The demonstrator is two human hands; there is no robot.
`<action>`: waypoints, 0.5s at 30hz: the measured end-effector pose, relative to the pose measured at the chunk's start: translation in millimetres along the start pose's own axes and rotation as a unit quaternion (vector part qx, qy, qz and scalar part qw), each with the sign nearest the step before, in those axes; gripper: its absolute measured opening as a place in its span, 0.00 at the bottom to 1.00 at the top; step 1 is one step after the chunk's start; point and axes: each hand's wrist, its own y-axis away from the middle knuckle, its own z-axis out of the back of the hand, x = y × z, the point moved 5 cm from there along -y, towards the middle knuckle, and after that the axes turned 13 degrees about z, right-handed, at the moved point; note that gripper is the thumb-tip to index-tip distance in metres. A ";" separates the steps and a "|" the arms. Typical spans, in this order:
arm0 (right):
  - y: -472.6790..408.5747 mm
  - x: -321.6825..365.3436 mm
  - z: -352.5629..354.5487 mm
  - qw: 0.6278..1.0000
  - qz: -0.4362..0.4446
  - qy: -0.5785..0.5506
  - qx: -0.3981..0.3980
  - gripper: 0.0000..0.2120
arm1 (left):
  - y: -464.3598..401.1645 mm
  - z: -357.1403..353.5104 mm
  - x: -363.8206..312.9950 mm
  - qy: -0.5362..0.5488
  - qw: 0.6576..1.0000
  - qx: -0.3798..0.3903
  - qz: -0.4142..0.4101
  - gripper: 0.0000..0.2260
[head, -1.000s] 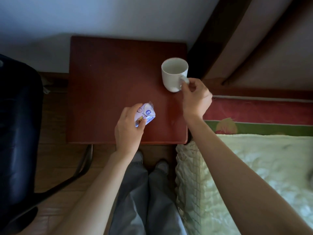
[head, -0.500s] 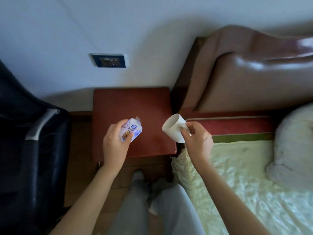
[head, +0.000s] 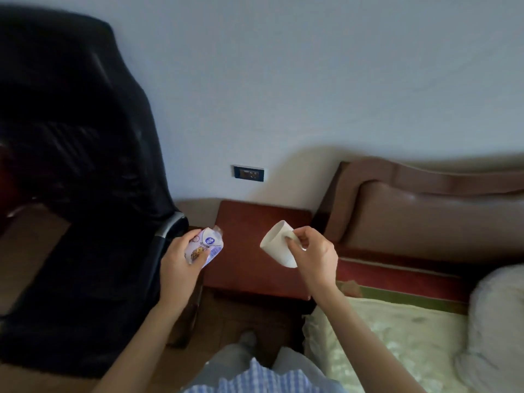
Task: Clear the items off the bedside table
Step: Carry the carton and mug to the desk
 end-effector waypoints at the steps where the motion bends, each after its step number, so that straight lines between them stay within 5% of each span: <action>1: -1.7 6.8 1.9 1.000 0.021 -0.003 0.013 0.04 | 6.0 9.9 -1.2 0.006 1.000 -0.014 0.004 0.17; 15: 9.6 119.9 -8.4 0.945 0.286 -0.032 0.156 0.04 | 126.6 149.1 16.6 -0.013 0.963 -0.244 0.117 0.17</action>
